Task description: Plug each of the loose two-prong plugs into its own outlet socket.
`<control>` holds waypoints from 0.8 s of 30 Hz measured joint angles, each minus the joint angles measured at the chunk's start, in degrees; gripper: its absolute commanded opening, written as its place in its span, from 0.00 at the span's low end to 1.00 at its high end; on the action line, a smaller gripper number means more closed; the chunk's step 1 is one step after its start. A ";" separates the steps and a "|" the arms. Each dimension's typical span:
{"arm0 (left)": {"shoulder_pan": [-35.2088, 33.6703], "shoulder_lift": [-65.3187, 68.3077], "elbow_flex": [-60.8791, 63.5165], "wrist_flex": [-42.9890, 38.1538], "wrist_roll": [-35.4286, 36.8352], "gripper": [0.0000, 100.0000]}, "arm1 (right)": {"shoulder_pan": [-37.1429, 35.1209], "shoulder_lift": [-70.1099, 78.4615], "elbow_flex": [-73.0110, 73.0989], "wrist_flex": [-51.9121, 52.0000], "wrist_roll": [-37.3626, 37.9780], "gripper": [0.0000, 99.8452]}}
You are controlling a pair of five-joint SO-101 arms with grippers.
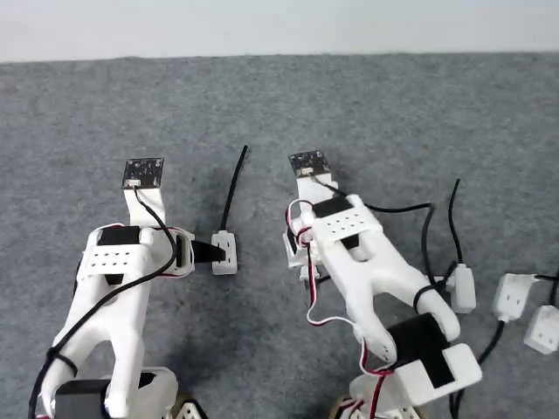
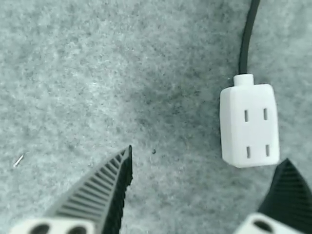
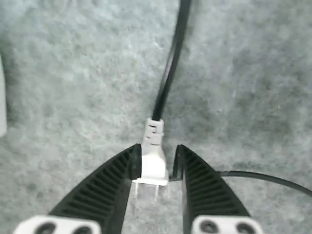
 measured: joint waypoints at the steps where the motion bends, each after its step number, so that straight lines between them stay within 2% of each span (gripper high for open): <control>1: 0.00 0.00 0.00 -0.09 0.00 0.42 | -0.35 0.18 0.00 -0.53 -0.88 0.12; 9: 0.00 0.00 0.00 -0.09 0.00 0.42 | -0.53 5.27 -0.09 -3.52 -3.43 0.12; 13: -0.09 0.00 0.35 -0.18 0.00 0.42 | -0.44 7.74 -2.11 -3.52 -4.92 0.01; 16: -0.09 0.00 0.35 -0.18 -0.26 0.41 | -0.09 10.02 -4.40 -3.08 -5.45 0.01; 19: 0.88 0.00 1.58 -0.18 -2.11 0.31 | -0.09 11.34 -6.33 -1.23 -5.63 0.01; 24: 1.93 0.00 1.93 -2.64 -3.78 0.03 | -0.09 10.11 -6.59 0.26 -5.63 0.01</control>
